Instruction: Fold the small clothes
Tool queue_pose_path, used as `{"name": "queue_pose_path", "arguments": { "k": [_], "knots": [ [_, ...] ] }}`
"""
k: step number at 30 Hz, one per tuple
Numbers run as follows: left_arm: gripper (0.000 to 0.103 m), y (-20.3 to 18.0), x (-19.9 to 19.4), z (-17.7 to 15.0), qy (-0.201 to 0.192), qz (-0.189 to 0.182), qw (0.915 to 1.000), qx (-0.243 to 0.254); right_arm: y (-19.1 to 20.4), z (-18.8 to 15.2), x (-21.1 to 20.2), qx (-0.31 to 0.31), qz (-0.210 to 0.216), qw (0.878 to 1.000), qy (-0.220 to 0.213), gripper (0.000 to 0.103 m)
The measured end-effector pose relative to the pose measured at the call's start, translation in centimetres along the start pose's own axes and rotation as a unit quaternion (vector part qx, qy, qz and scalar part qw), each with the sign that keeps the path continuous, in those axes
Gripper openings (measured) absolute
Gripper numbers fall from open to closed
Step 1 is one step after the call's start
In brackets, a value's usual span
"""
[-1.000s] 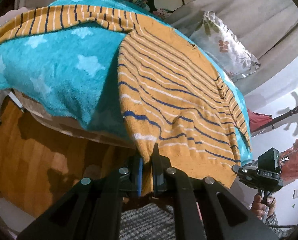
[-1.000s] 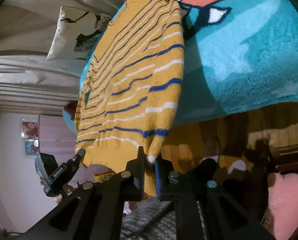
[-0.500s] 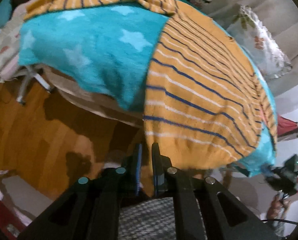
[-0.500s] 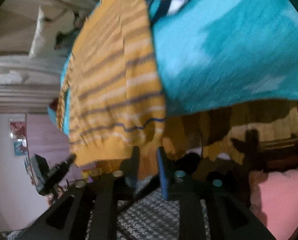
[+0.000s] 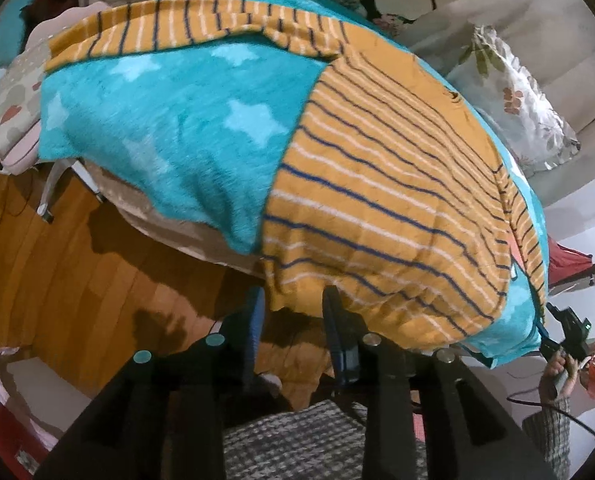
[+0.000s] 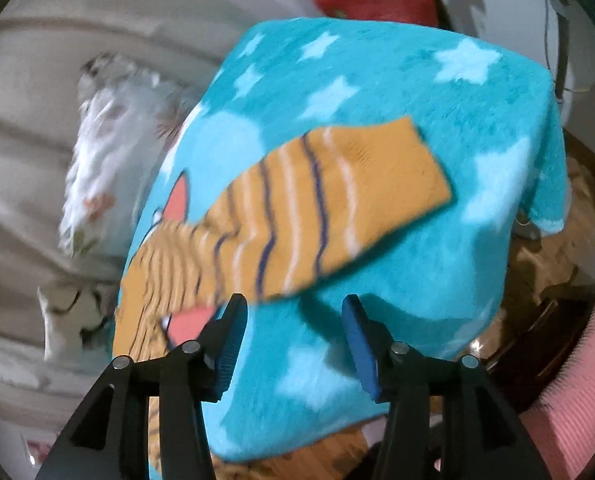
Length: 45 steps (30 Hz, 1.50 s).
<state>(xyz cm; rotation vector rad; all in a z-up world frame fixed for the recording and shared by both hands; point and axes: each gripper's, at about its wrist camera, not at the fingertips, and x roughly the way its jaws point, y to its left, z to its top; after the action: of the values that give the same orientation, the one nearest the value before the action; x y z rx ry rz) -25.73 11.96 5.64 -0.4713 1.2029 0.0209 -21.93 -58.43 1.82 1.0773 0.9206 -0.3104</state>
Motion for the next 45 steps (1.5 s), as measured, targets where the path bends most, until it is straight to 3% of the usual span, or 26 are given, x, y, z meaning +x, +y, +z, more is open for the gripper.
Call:
{"name": "queue_pose_path", "arguments": {
  "k": [5, 6, 7, 8, 14, 19, 22, 25, 29, 32, 39, 45],
  "knots": [
    [0.029, -0.7, -0.4, 0.6, -0.005, -0.003, 1.0000, 0.004, -0.9, 2.8, 0.6, 0.036, -0.014, 0.998, -0.041, 0.053],
    [0.029, -0.6, -0.4, 0.8, -0.006, -0.003, 1.0000, 0.003, -1.1, 3.5, 0.6, 0.042, -0.012, 0.998, -0.050, 0.040],
    [0.030, -0.5, -0.6, 0.9, -0.008, -0.003, 1.0000, 0.000, -1.3, 4.2, 0.8, 0.047, -0.004, 0.998, -0.046, 0.014],
    [0.030, -0.3, -0.7, 1.0, -0.009, -0.004, 0.9999, -0.003, -1.3, 4.7, 1.0, 0.051, -0.001, 0.998, -0.042, 0.006],
    [0.033, -0.5, -1.5, 3.3, -0.033, -0.013, 0.9994, -0.001, 3.0, 7.3, -3.4, 0.018, 0.012, 0.995, -0.101, 0.006],
    [0.035, -1.8, -1.2, 6.4, -0.047, -0.037, 0.9976, 0.036, 14.1, 7.0, -6.7, -0.079, 0.068, 0.985, -0.135, 0.006],
    [0.035, -2.2, -0.5, 8.5, -0.045, -0.049, 0.9959, 0.062, 21.7, 4.2, -5.9, -0.155, 0.089, 0.977, -0.119, 0.006],
    [0.035, -1.6, -0.2, 10.6, -0.046, -0.053, 0.9944, 0.080, 29.4, -0.4, -2.4, -0.224, 0.103, 0.966, -0.080, 0.006],
    [0.040, 0.8, 0.0, 13.3, -0.045, -0.049, 0.9943, 0.082, 38.5, -8.8, 6.0, -0.288, 0.120, 0.950, 0.007, 0.006],
    [0.041, 3.4, 0.0, 14.8, -0.044, -0.042, 0.9955, 0.072, 42.8, -14.6, 12.2, -0.323, 0.111, 0.938, 0.063, 0.006],
    [0.041, 10.1, -0.5, 16.7, -0.043, -0.024, 0.9986, 0.021, 47.8, -27.6, 24.9, -0.432, 0.030, 0.889, 0.150, 0.006],
    [0.041, 13.9, -0.7, 17.8, -0.046, -0.017, 0.9987, -0.011, 48.8, -33.0, 29.7, -0.496, -0.021, 0.849, 0.181, 0.010]
  ]
}}
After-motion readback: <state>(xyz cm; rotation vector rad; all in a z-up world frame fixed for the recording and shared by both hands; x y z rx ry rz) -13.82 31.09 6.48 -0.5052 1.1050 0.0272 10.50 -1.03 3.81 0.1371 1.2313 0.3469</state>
